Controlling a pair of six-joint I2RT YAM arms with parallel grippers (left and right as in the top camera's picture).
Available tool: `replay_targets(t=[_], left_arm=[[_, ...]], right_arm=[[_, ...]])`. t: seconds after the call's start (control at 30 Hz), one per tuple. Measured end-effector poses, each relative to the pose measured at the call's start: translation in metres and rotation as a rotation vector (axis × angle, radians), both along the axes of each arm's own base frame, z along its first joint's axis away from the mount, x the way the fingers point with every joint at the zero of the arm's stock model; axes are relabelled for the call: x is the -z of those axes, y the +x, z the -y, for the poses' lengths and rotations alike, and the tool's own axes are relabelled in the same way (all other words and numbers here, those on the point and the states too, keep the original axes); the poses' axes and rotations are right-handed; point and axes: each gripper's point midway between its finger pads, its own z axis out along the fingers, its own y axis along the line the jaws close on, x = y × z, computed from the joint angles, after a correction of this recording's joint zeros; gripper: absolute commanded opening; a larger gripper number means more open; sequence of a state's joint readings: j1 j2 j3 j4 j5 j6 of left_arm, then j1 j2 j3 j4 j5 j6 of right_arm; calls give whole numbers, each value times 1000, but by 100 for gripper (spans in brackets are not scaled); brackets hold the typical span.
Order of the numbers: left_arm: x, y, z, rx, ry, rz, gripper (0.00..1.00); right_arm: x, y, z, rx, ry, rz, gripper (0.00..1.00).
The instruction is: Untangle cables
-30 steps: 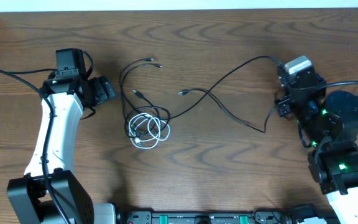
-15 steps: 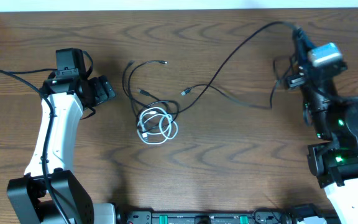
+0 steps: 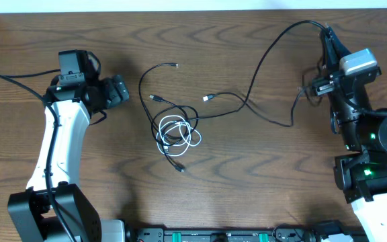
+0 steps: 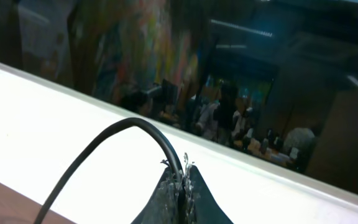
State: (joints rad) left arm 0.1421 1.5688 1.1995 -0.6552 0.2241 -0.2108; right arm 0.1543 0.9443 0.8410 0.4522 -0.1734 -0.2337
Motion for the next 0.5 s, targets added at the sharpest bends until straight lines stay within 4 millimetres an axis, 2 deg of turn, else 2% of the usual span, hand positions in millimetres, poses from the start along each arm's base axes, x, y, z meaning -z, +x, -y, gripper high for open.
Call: replay_targets(t=[0.13,0.33,0.43,0.5], left_arm=[[-1,-7,43,222,-73,3,98],[-2,-22,106,528,-71,18,98],[0,-25,122,594,-44,14,98],[11,-30,134,646,-10,-17,98]], right_arm=[[-4,2,10,28,2,20,1],[-6,4,19,55,4,30,1],[-2,5,20,57,3,12,1],[1,7,20,58,4,0,1]])
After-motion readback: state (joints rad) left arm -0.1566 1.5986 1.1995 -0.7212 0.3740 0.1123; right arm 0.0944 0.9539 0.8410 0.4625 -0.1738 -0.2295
